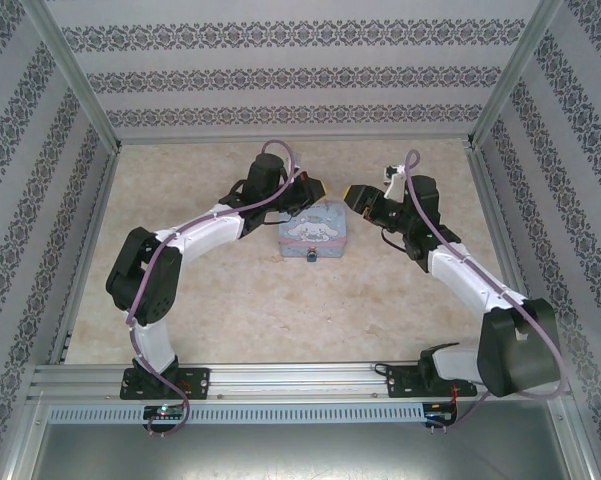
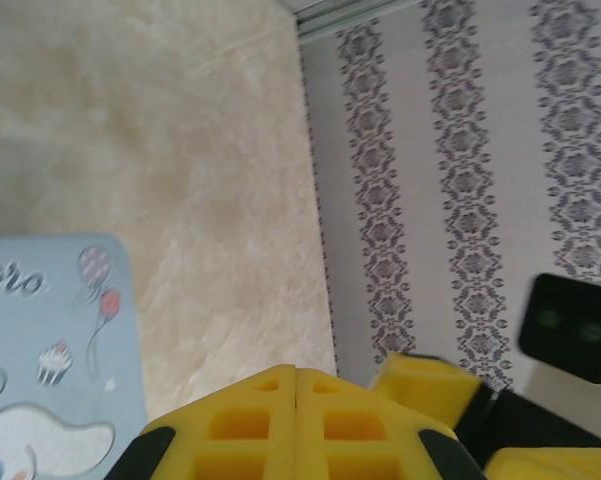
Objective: Unlock the padlock with the key
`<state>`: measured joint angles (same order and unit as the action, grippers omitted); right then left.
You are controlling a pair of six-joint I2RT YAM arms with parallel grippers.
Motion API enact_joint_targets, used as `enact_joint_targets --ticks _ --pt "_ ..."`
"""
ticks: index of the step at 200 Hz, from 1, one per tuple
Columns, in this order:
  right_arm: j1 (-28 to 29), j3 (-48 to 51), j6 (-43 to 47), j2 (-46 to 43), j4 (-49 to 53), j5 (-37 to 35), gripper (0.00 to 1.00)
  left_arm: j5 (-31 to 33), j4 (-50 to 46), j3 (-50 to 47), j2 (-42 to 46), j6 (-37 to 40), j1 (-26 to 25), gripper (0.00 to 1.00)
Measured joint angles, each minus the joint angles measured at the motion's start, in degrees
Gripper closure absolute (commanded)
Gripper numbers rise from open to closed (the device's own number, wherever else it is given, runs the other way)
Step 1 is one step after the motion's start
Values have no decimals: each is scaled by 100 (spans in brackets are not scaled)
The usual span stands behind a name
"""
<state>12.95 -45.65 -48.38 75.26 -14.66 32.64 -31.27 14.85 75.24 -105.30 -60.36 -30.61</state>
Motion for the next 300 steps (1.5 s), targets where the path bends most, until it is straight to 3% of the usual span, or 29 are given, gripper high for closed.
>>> enact_joint_targets --ticks 67,109,200,300 --pt "-7 -26 -940 190 -962 358 48 107 2006 -455 0 -214 35 100" --pt "-22 -55 -1364 448 -1615 435 50 157 2774 -487 0 -483 35 100" --pt "-85 -177 -2199 1045 -3106 745 64 142 2977 -487 0 -573 35 100" --pt "-85 -90 -2612 1266 -3910 951 69 57 2973 -483 -24 -595 35 100"
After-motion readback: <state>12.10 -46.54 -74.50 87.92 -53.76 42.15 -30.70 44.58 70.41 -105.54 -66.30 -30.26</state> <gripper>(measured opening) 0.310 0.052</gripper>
